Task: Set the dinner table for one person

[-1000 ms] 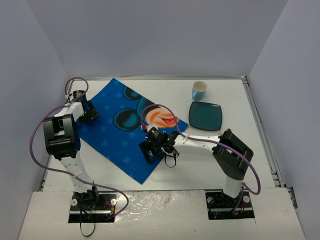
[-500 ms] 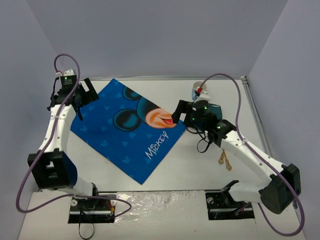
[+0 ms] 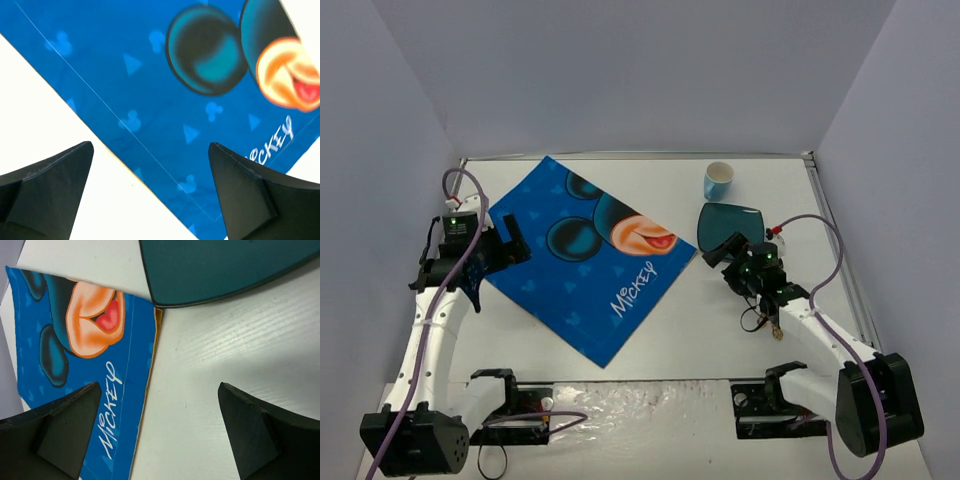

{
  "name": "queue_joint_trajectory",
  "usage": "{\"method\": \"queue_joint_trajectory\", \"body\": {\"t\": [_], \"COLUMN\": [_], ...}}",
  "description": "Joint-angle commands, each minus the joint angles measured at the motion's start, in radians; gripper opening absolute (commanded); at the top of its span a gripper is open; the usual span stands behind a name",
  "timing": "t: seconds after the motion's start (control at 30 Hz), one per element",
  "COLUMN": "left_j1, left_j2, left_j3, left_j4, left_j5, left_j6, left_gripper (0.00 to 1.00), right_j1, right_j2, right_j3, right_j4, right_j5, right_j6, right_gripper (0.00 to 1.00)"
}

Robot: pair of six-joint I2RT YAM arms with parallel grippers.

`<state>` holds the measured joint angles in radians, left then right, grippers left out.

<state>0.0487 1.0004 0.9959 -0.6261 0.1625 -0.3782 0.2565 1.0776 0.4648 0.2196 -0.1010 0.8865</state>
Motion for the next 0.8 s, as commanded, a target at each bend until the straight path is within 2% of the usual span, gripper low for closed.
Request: {"method": "queue_joint_trajectory", "body": {"t": [0.0,0.2,0.53,0.77], "left_j1": [-0.042,-0.106,-0.163,-0.182], "left_j2": [-0.008,-0.013,-0.013,-0.010], "left_j3": [-0.051,-0.118,-0.168,-0.161], "left_j4": [0.074,0.124,0.161,0.143], "left_j5": [0.019,0.002,-0.025,-0.053], "left_j6": [0.002,-0.023,-0.048,-0.044], "left_gripper": [0.97,0.97,0.97,0.97], "right_j1": [0.000,0.000,-0.016,-0.069], "right_j2": [0.039,0.156,0.275,0.363], "right_j3": [-0.061,-0.115,-0.192,-0.185], "right_j4": [0.300,0.477,0.605,0.647], "right_j5": [0.083,0.221,0.425,0.443], "right_j6": [0.173,0.301,0.483,0.529], "right_gripper": [0.98,0.94,0.94,0.93]}}
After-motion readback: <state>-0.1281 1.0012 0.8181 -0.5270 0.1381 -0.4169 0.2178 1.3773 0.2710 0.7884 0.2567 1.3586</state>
